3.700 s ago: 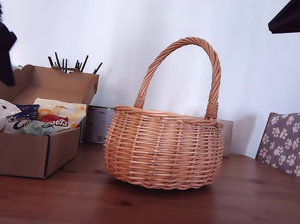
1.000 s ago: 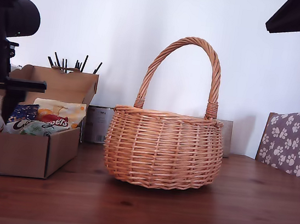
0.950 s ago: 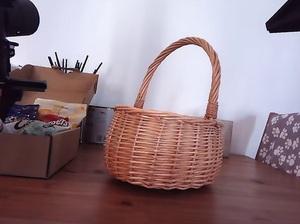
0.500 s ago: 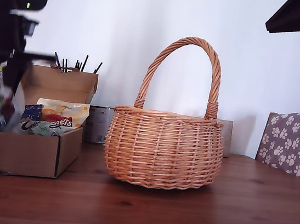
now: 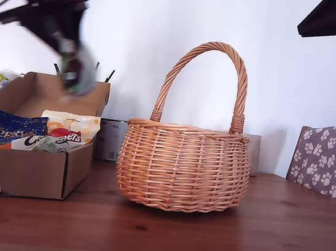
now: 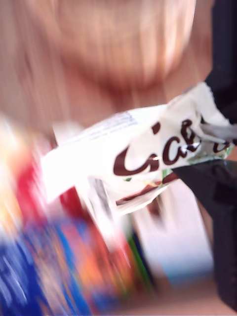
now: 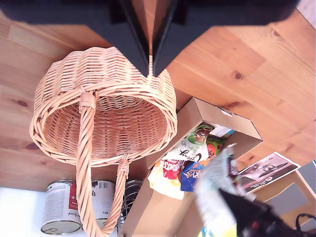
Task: Move the bags of Easter eggs from the cardboard box on the left into the woven basket on the right side.
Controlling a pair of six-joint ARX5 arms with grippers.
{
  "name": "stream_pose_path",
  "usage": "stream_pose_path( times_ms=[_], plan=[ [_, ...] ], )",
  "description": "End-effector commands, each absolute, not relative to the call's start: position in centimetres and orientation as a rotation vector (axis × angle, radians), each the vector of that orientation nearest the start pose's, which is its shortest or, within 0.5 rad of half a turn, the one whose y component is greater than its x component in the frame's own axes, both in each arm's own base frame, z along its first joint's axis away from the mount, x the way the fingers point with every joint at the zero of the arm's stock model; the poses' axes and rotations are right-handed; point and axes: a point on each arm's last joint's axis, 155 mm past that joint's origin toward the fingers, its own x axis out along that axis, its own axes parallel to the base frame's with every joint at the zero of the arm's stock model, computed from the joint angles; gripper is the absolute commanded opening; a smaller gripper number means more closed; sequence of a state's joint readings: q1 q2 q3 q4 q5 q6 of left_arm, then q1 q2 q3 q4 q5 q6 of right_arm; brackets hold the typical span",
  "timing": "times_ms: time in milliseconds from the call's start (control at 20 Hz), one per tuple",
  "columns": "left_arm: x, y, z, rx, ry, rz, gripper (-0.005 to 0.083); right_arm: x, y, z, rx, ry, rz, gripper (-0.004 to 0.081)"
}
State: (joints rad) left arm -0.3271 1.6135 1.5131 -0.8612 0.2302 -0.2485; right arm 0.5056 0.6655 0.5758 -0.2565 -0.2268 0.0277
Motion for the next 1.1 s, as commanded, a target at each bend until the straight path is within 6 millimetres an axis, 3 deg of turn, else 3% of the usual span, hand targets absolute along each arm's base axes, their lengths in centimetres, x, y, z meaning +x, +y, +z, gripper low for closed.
stream_pose_path(
  times_ms=[0, 250, 350, 500, 650, 900, 1050],
  plan=[
    [38.9, -20.1, 22.0, -0.227, 0.964, -0.482, 0.0072, 23.6, 18.0, 22.2, -0.024, 0.354, 0.729, -0.0012],
    [39.5, -27.0, 25.8, -0.282, 0.793, -0.663, 0.0072, 23.6, 18.0, 22.3, -0.024, 0.353, 0.729, -0.0012],
    [39.8, -29.2, 26.3, -0.298, 0.754, -0.704, 0.0072, 23.6, 18.0, 22.3, -0.024, 0.353, 0.729, -0.0012],
    [39.9, -31.4, 24.8, -0.315, 0.775, -0.723, 0.0072, 23.6, 18.0, 22.3, -0.024, 0.353, 0.729, -0.0012],
    [39.6, -32.6, 22.4, -0.354, 0.86, -0.704, 0.0072, 23.6, 18.0, 22.3, -0.024, 0.352, 0.729, -0.0012],
    [38.7, -34.4, 20.3, -0.345, 0.913, -0.716, 0.0072, 23.6, 18.0, 22.3, -0.024, 0.352, 0.729, -0.0012],
    [39.6, -35.0, 18.5, -0.329, 0.915, -0.698, 0.0072, 23.6, 18.0, 22.3, -0.024, 0.352, 0.729, -0.0012]
  ],
)
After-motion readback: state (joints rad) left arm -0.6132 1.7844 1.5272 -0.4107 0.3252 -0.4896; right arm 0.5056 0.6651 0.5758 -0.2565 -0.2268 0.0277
